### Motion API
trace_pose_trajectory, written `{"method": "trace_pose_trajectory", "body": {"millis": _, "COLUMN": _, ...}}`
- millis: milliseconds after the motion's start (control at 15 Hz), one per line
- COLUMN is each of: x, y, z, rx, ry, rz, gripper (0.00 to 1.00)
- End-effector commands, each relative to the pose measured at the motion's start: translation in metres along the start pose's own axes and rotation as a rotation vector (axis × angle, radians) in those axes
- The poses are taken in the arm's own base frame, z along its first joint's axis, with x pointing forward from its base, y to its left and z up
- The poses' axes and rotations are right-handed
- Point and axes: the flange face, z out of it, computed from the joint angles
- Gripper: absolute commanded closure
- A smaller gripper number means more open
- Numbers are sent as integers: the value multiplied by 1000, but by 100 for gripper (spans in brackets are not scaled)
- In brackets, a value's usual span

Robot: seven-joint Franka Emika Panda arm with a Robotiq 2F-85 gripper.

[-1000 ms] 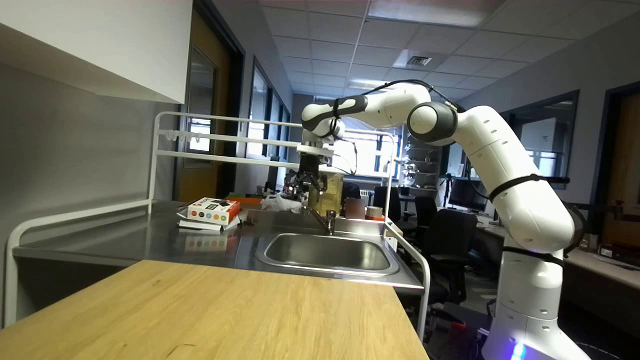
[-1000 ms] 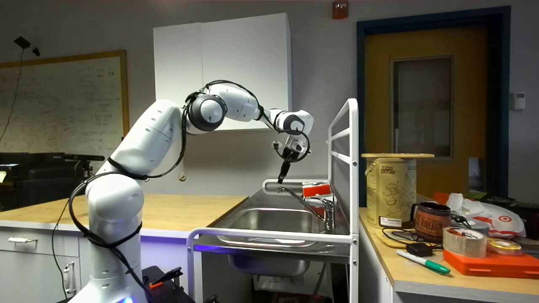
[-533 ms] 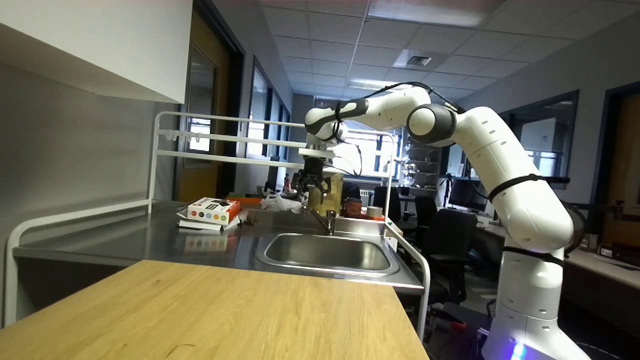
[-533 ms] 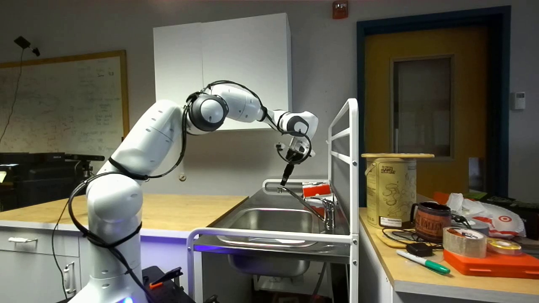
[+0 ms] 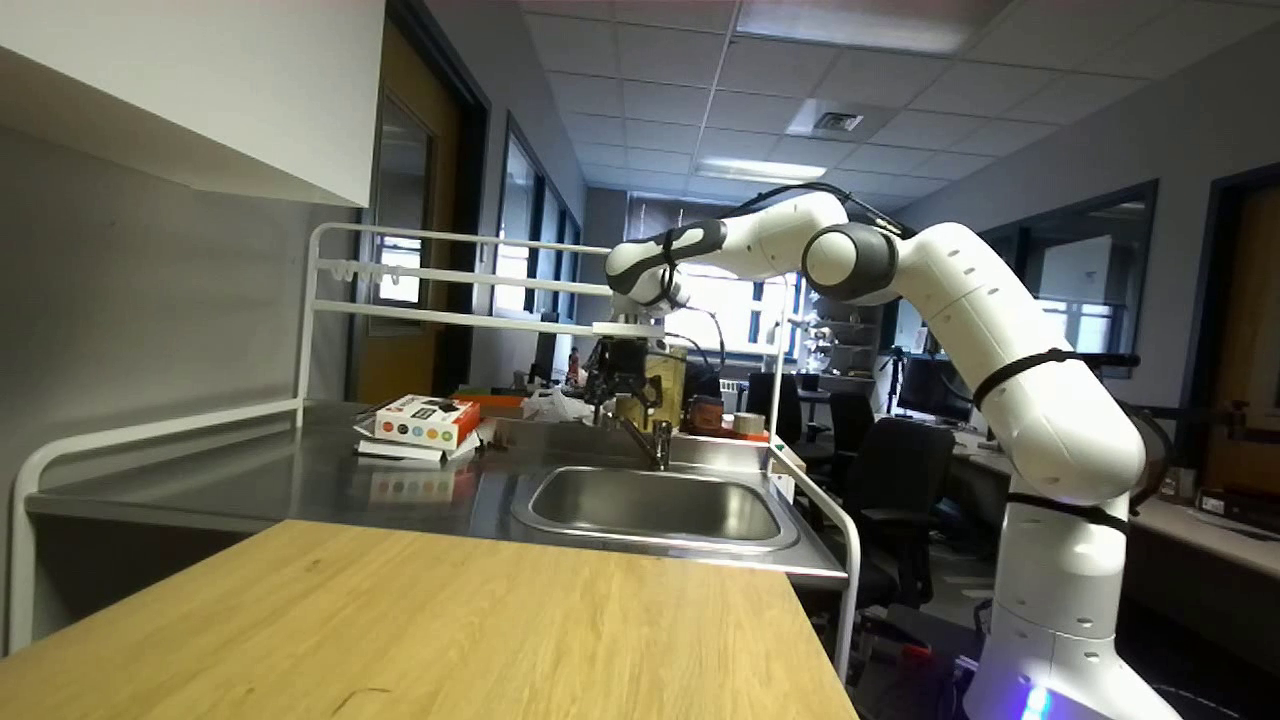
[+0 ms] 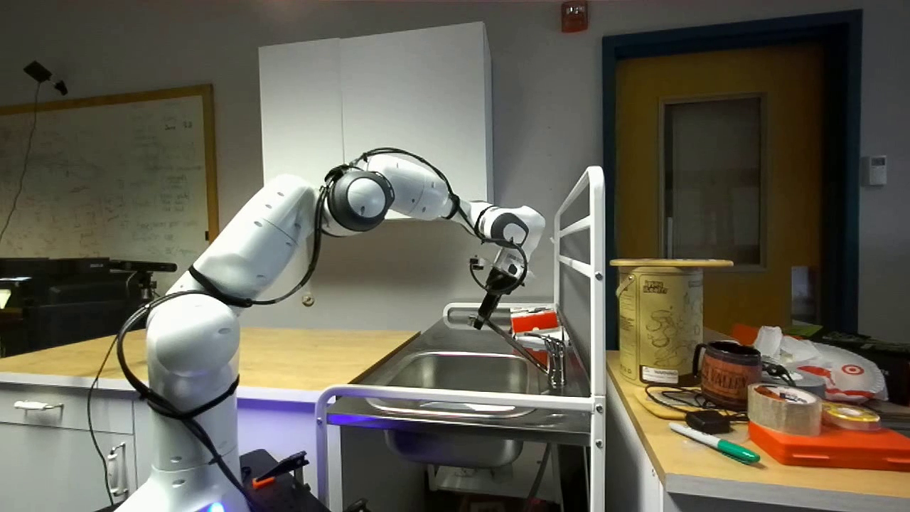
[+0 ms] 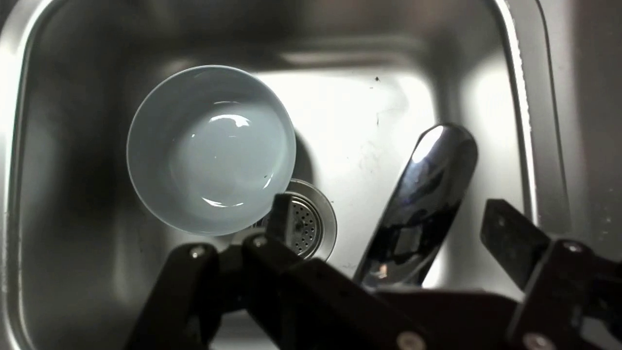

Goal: Pull the faucet of the sink to the right.

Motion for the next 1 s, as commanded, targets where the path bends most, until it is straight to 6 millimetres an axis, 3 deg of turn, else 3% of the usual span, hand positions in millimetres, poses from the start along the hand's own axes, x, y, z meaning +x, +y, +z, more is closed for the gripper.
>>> {"method": "trace_pose_trajectory", "body": {"millis": 0, "x": 4, "y": -8, "z": 8, "rx": -4, "ry": -24, "rz": 39, "gripper": 0}}
{"method": "trace_pose_trajectory", "body": {"millis": 67, "x": 5, "y": -9, "z": 11, "rx": -11, "ry": -24, "rz": 41, "gripper": 18}}
{"method": "trace_pose_trajectory", "body": {"millis": 600, "x": 6, "y": -9, "z": 17, "rx": -20, "ry": -28, "rz": 35, "gripper": 80}}
{"method": "trace_pose_trajectory", "body": {"millis": 733, "x": 12, "y": -4, "z": 15, "rx": -14, "ry": -32, "rz": 43, "gripper": 93}}
{"method": "trace_pose_trajectory", "body": {"millis": 933, "x": 20, "y": 3, "z": 13, "rx": -3, "ry": -37, "rz": 48, "gripper": 98}}
